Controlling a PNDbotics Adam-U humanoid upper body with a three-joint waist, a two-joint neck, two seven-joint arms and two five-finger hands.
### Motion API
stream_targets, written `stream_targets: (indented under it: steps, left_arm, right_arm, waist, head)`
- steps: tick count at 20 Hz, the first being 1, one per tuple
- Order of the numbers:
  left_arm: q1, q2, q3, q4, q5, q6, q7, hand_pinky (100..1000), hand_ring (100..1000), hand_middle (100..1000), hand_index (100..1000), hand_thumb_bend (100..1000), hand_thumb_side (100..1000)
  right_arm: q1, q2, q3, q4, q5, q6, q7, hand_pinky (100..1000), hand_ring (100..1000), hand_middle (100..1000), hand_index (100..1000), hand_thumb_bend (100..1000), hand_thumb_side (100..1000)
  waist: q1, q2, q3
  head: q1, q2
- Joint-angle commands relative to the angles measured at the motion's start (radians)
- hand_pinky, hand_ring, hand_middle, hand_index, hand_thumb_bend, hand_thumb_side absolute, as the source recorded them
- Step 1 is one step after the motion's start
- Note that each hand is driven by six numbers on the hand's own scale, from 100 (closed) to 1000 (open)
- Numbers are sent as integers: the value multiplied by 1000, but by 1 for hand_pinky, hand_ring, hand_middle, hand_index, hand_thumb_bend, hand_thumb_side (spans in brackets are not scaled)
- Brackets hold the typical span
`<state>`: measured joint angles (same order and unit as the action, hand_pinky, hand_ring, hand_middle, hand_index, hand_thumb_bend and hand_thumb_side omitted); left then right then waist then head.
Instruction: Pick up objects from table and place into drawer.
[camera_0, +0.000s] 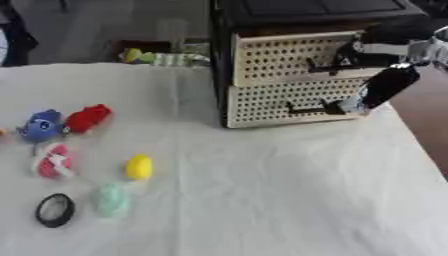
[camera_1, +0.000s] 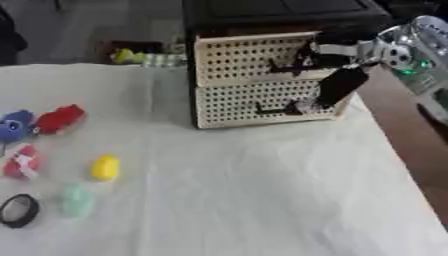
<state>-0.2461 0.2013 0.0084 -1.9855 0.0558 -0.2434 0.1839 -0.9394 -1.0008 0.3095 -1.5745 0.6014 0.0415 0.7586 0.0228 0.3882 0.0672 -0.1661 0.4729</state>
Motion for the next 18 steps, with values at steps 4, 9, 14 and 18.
stream_targets:
  steps: [4, 9, 14, 18]
  left_arm:
    - [-5, 14, -1, -14, 5, 1, -2, 357, 602, 608, 778, 100, 894]
    - [-5, 14, -2, -14, 7, 2, -3, 357, 602, 608, 778, 100, 893]
    - [-5, 15, -1, -14, 8, 1, -3, 357, 603, 609, 778, 100, 892]
    - [-6, 16, -2, -14, 9, 1, -3, 357, 603, 609, 777, 100, 892]
  right_arm:
    - [15, -57, -24, -42, -49, 14, -3, 100, 100, 100, 749, 531, 637]
    - [39, -77, -32, -71, -95, 31, 0, 100, 100, 100, 751, 533, 636]
    - [63, -96, -37, -98, -117, 45, 4, 100, 100, 100, 751, 535, 636]
    - [88, -115, -40, -131, -134, 53, 5, 100, 100, 100, 752, 536, 638]
  waist:
    - [-2, -29, -5]
    - [-3, -32, -7]
    - [-2, -32, -8]
    - [-1, -34, -9]
  head:
    - [0, -5]
    - [0, -5]
    - [-1, -6]
    - [-2, -5]
